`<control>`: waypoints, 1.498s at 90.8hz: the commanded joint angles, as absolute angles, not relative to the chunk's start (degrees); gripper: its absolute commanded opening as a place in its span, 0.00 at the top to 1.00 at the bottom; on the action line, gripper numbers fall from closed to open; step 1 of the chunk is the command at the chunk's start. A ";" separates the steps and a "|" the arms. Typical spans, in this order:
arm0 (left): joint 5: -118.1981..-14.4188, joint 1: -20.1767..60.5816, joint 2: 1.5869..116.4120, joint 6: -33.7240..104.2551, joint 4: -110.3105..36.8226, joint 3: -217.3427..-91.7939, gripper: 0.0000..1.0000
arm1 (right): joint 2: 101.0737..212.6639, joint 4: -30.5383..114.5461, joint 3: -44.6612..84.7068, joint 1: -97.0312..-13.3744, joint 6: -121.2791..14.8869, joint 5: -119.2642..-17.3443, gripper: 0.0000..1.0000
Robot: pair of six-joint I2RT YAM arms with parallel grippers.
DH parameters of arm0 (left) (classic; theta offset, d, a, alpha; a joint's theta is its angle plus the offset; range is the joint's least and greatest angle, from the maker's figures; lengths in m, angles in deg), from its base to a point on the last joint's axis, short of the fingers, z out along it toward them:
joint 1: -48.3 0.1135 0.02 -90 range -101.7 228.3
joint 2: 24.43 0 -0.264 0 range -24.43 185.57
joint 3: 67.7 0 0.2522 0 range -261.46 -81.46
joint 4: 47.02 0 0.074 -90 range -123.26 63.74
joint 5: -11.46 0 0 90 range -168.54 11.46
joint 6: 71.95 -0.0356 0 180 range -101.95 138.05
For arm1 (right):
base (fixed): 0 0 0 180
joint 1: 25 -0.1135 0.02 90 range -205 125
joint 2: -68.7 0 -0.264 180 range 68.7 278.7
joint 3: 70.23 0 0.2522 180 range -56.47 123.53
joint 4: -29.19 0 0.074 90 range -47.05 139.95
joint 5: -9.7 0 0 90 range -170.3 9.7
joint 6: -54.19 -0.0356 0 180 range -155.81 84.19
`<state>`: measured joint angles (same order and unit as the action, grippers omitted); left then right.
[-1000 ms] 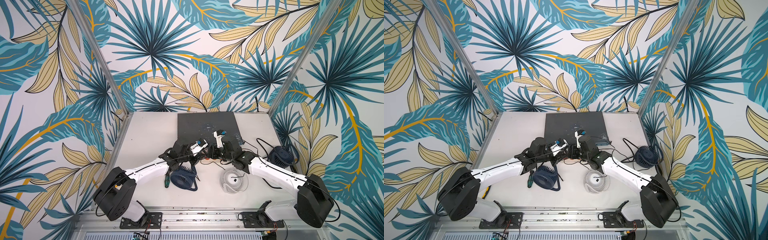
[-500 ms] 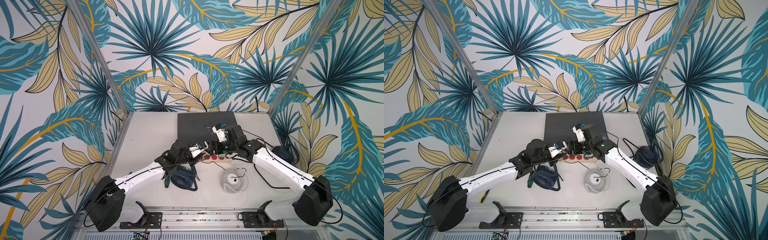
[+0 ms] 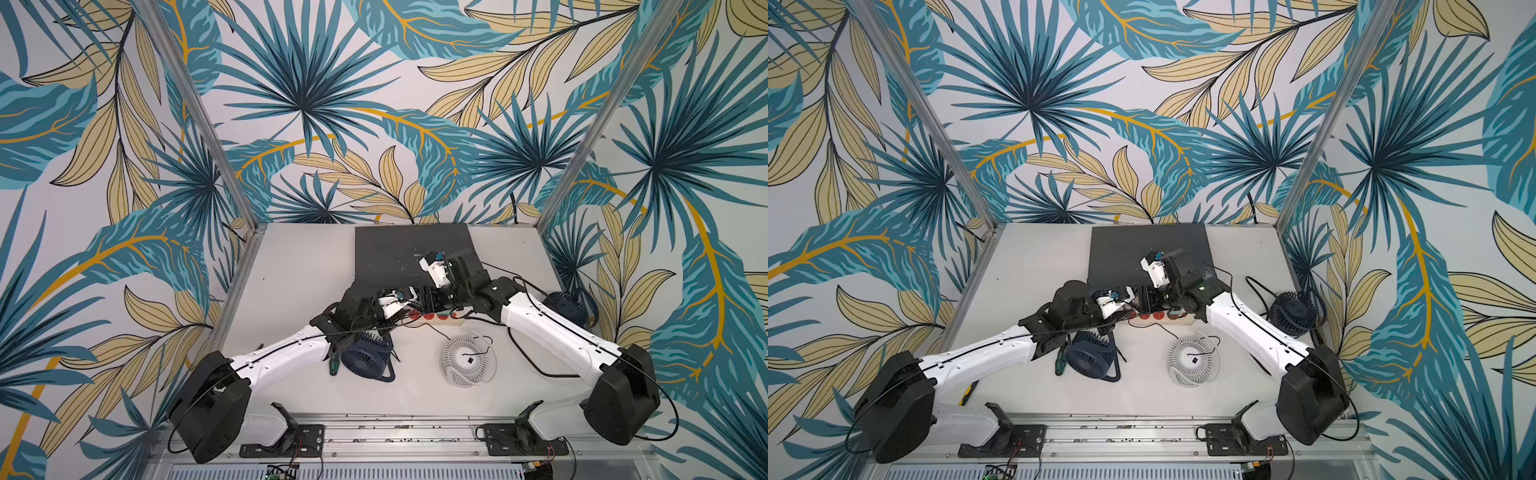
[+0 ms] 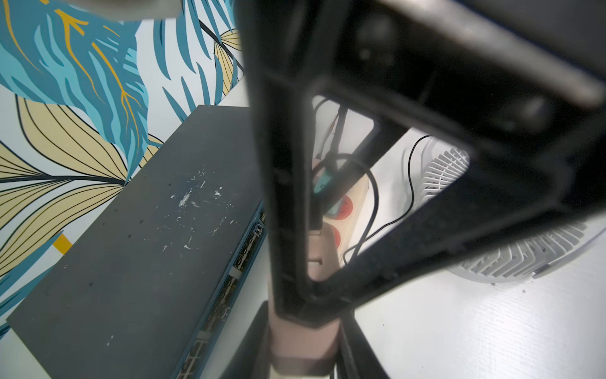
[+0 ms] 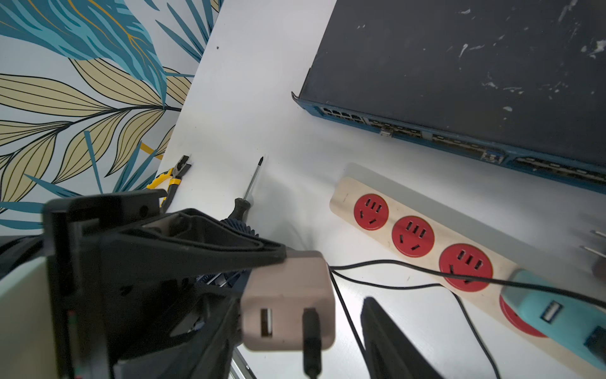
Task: Plug the desk fan into the power strip
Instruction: Adjust the plug.
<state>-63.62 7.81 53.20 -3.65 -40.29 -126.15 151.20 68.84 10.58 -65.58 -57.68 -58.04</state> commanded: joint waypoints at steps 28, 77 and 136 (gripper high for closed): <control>-62.32 7.52 51.70 -3.40 -41.09 -125.67 0.85 | 153.26 70.06 11.13 -65.52 -56.05 -54.39 0.49; -66.28 7.93 51.21 2.80 -42.99 -124.91 0.54 | 152.57 69.76 10.30 -65.55 -55.37 -57.49 0.75; -59.67 22.22 56.78 46.14 -28.53 -129.90 0.26 | 155.87 71.61 12.48 -68.14 -71.06 -89.32 0.83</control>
<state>-62.81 21.58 53.63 38.80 -32.51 -128.55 153.02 70.31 11.08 -66.43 -66.84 -82.43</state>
